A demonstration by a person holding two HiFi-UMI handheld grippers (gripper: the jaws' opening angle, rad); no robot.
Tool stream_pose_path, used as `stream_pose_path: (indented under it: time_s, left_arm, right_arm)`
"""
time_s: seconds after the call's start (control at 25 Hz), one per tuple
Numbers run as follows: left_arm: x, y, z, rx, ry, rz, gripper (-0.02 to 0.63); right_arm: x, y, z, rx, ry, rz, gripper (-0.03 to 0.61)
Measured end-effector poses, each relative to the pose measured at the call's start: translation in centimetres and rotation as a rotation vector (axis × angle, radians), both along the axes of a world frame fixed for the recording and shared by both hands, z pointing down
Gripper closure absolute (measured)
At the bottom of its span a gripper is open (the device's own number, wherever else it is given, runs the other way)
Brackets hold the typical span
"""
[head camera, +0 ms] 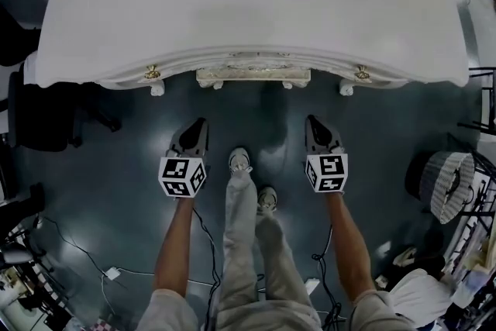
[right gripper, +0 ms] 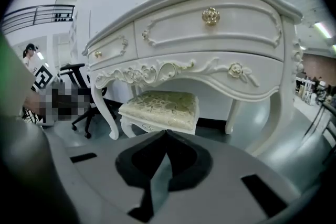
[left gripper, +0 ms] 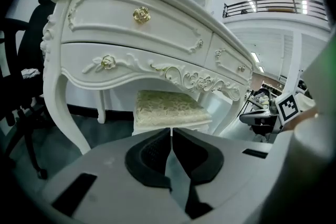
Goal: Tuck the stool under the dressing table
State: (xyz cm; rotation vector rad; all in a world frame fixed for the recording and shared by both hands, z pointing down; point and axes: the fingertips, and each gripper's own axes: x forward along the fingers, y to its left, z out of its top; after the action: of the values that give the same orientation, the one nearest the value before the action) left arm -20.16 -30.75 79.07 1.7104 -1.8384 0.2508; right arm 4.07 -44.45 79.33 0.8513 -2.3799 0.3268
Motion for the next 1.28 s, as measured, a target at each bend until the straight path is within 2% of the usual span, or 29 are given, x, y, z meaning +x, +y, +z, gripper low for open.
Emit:
stream_pose_path:
  time_s: [0.36, 0.52, 0.76, 0.96, 1.28]
  left_arm:
    - [2.6, 1.5, -4.8, -0.011, 0.048, 0.014, 0.600]
    - [2.9, 1.2, -8.4, 0.005, 0.069, 0.029, 0.600]
    - [2.4, 0.2, -15.4, 0.053, 0.046, 0.051, 0.600]
    - [2.5, 0.6, -20.6, 0.066, 0.012, 0.067, 0.600]
    - [2.7, 2.2, -28.5, 0.112, -0.006, 0.046, 0.600]
  right_arm:
    - [0.3, 3.3, -6.6, -0.026, -0.054, -0.014, 0.577]
    - [0.4, 4.3, -11.0, 0.003, -0.054, -0.042, 0.577]
    - [1.7, 4.3, -18.4, 0.075, -0.050, -0.072, 0.577]
    - [3.1, 4.5, -22.7, 0.096, -0.063, -0.044, 0.577]
    - [4.2, 5.7, -29.9, 0.137, -0.106, -0.012, 0.577]
